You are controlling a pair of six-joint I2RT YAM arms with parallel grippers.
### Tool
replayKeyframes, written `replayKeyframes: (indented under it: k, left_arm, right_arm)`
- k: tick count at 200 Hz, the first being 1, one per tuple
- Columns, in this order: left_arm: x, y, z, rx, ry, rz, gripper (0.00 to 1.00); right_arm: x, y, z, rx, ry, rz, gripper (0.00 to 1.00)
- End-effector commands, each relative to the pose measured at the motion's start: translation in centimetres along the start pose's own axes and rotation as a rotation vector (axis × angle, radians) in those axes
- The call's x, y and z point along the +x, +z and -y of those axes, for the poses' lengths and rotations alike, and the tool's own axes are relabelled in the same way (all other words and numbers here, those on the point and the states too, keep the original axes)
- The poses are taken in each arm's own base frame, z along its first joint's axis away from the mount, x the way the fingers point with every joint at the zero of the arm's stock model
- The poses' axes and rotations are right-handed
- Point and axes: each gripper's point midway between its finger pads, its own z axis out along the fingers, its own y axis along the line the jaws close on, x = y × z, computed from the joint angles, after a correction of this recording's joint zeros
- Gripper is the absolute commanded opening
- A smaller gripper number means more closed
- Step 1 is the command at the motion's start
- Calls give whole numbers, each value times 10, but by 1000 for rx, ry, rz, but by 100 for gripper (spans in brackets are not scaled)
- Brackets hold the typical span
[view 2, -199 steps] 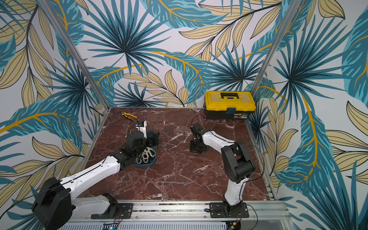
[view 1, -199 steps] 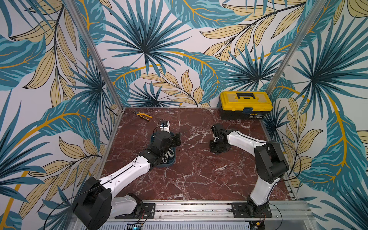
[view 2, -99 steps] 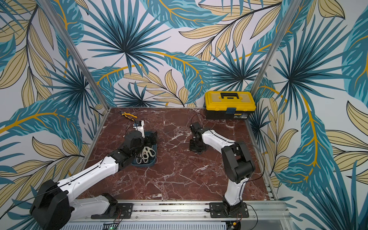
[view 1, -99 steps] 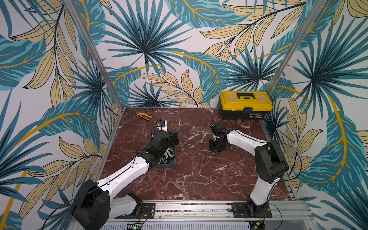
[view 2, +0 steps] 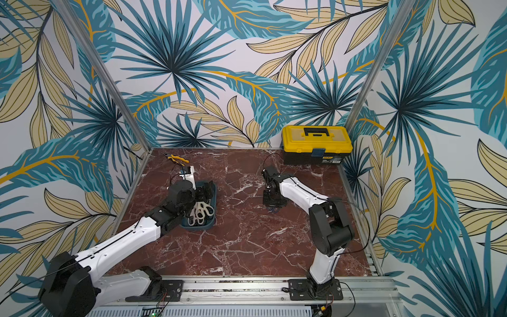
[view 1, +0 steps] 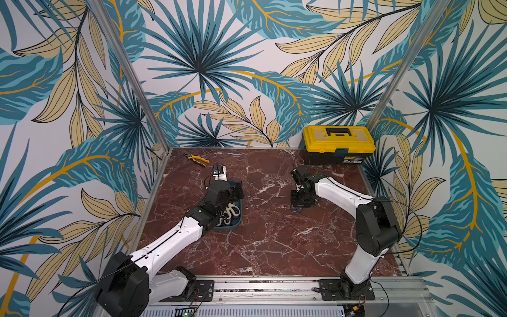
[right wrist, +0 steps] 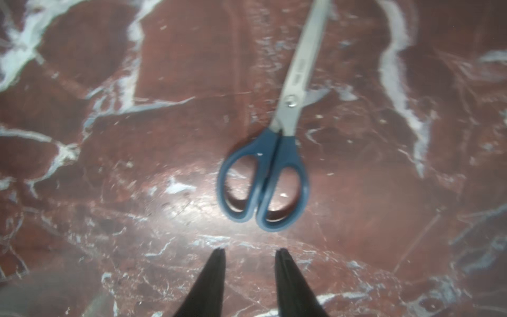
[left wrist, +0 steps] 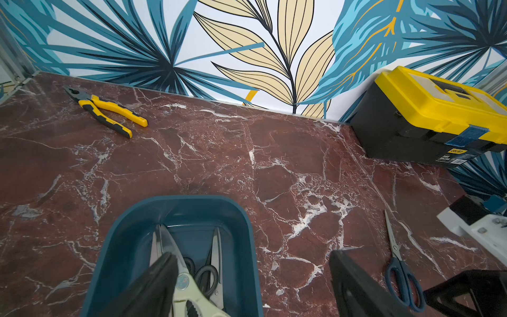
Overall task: Put the scissors into the storage box
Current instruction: Move the scissors to the center of the board, then pick up the scissors from the center of the board.
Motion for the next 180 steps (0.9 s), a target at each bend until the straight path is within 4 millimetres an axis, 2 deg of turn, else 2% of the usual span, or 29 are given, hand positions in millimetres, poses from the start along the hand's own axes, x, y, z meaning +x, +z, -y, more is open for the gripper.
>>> replayKeyframes:
  k: [1,62,91,131,180]
  left_arm:
    - [3,0,-6,-12,1,-4,91]
    - [4,-2,-7,-14,13,-13,91]
    - [5,-2,-7,-12,11,-14,91]
    - [2,-6,-7,-12,19,-12,92]
    - [-2,-5,-5,-6,17,-10,92]
  right_arm:
    - [-1,1,14,69,-10,-11,44]
    - [-16,31,0,59,14,-50,44]
    - [-20,46,4,102,34,-57,41]
    - [-14,66,11,151,52,-80,37]
    - [-18,66,11,155,61,-70,24]
